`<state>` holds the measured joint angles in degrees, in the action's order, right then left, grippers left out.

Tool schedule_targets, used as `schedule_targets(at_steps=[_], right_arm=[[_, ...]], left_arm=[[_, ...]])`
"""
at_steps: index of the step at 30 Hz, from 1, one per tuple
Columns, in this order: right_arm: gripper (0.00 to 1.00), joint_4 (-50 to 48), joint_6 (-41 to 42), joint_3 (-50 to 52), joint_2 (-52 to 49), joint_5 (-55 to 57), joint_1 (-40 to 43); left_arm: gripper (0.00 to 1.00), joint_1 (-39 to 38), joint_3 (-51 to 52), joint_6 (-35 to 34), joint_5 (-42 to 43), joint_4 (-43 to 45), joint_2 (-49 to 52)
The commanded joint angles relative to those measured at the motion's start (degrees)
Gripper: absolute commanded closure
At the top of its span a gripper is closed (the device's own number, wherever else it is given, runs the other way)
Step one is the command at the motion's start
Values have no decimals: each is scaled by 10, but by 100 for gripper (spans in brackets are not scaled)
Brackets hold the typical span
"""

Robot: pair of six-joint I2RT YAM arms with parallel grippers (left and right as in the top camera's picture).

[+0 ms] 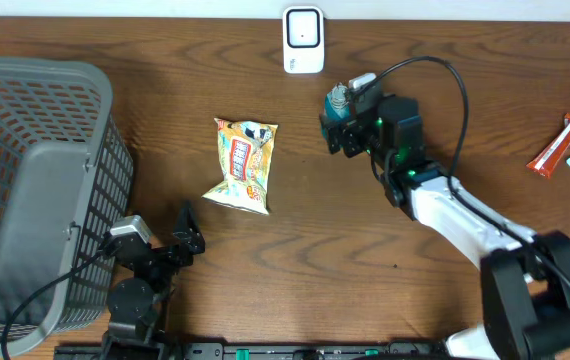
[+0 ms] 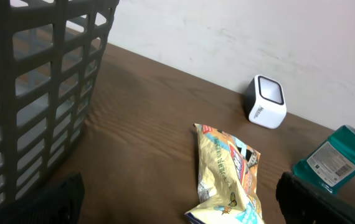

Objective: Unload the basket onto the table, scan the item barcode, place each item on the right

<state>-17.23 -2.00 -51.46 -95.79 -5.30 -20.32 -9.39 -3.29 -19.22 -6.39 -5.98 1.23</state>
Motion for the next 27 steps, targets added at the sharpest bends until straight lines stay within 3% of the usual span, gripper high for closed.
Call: schedule_targets(at_steps=[1,12,15,17,24,27], right_arm=[[1,-23,7,-3,-27,2,-4],[2,-53,9,-35,-61,2,-4],[10,-47,9,-64,-91,-9,-4],[23,-28,9,-86,-108,-29,-4],[97,61,19,-124,-110,-41,-2],[99,83,38,-124,-92,-59,3]], left_arm=[[2,3,13,7,-7,-12,-2],[2,3,13,7,-7,-12,-2],[2,3,13,7,-7,-12,-2],[2,3,13,7,-7,-12,-2],[2,3,13,7,-7,-12,-2],[2,3,13,7,-7,-12,-2]])
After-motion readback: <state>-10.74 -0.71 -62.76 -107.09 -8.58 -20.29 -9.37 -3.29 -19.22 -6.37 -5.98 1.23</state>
